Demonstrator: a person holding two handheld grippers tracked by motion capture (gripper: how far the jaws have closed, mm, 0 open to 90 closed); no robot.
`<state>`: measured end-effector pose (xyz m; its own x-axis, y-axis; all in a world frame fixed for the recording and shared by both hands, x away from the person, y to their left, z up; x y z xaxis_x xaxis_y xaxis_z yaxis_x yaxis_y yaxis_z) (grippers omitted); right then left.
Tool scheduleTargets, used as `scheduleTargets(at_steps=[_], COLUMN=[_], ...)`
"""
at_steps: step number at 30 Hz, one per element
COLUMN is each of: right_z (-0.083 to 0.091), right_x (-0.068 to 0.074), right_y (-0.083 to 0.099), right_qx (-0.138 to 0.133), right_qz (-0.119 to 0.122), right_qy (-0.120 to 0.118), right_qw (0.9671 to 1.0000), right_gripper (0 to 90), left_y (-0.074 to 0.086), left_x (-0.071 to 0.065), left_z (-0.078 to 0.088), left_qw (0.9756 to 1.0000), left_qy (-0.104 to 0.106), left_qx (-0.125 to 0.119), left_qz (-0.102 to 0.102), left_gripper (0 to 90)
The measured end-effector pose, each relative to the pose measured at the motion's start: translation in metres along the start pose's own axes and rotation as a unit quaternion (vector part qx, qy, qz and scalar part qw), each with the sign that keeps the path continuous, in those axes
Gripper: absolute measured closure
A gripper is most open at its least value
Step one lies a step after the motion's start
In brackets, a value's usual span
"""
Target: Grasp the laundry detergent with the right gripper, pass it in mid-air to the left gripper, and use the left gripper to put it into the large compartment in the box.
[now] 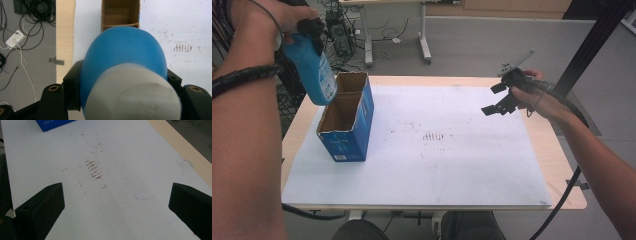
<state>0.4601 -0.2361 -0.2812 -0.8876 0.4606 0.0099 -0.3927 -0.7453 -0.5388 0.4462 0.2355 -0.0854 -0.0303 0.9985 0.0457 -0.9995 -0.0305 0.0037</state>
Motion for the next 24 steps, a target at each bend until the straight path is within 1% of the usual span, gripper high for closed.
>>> scheduleTargets(at_steps=[7, 17, 22, 24], right_z=[0.000, 0.001, 0.002, 0.002], right_x=[0.000, 0.001, 0.001, 0.001], right_y=[-0.002, -0.002, -0.001, 0.000], right_qx=[0.000, -0.001, -0.001, -0.001], right_qz=[0.002, 0.002, 0.001, 0.000], right_qy=[0.001, 0.000, 0.001, 0.001], right_qw=[1.0000, 1.0000, 1.0000, 1.0000], right_gripper=[0.2, 0.3, 0.2, 0.2], left_y=[-0.002, -0.005, -0.006, -0.006], left_x=[-0.002, -0.008, -0.011, -0.011], left_z=[-0.003, -0.010, -0.013, -0.015], left_qw=[1.0000, 1.0000, 0.9999, 0.9999], left_qy=[0.002, 0.001, 0.000, 0.004], left_qx=[0.000, 0.003, 0.000, -0.001], left_qz=[0.000, -0.007, -0.010, -0.010], left_gripper=[37.0, 37.0, 37.1, 37.0])
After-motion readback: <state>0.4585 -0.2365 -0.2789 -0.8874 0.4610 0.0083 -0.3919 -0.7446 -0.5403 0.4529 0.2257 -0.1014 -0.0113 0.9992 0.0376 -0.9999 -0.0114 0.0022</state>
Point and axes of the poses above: each handheld gripper's, and its own axes: z roughly backward along the jaws, y roughly out of its underside, x roughly to its left, the point moved 4 cm from there along -z, roughly forward along the jaws, and after that the axes turned 10 degrees about x, right-handed, at the moved point
